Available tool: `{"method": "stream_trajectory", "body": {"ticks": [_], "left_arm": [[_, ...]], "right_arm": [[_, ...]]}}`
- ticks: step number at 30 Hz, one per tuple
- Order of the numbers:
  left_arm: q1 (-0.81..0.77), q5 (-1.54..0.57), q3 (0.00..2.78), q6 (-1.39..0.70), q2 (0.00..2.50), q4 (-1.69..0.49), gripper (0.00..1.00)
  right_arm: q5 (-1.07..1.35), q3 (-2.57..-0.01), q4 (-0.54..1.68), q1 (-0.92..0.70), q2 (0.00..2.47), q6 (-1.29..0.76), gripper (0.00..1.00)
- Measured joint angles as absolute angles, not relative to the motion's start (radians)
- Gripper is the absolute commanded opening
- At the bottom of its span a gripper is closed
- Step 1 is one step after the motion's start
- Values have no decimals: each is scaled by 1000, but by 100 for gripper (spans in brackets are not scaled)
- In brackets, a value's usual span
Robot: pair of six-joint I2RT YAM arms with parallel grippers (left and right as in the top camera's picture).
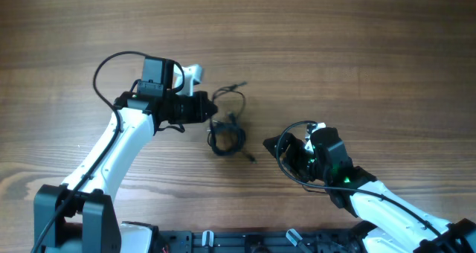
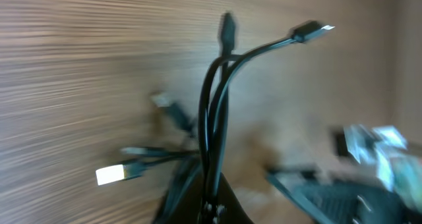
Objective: Untangle cables
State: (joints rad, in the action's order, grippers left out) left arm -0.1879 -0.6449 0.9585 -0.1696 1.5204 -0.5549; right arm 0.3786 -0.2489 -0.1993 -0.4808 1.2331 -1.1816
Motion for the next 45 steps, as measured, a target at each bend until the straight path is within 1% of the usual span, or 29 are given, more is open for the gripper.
{"method": "stream_trajectory", "body": {"ticks": [1,5,13,20,23,26,29,32,36,41,45], "left_arm": [[-188,-710,958,-123,1520,-555,4],[-188,-863,958,-5,1520,-558,4],[-202,-1008,958,128,1520,-612,4],[-304,-1083,958,300,1520,-648,4],[-335,-1039,958,345,1520,-647,4],[-339,-930,958,340,1520,-644,4],[-340,-760,958,247,1520,-631,4],[-339,-570,958,109,1520,-617,4],[-339,-443,958,-25,1520,-575,4],[-339,-390,958,-136,1520,-521,4],[-339,-405,958,-160,1520,-500,4]], "right_arm": [[379,-249,-199,-481,1233,-1182,100],[377,-249,-200,-481,1233,-1189,100],[373,-249,-199,-481,1233,-1216,100],[370,-249,-199,-481,1233,-1219,100],[369,-249,-199,-481,1233,-1223,100],[369,-249,-199,-481,1233,-1226,100],[368,-249,-199,-481,1233,-1227,100],[368,-249,-199,-481,1233,-1227,100],[368,-249,-199,-481,1233,-1227,100],[364,-250,-199,-481,1233,-1230,100],[364,-249,-211,-481,1234,-1202,100]]}}
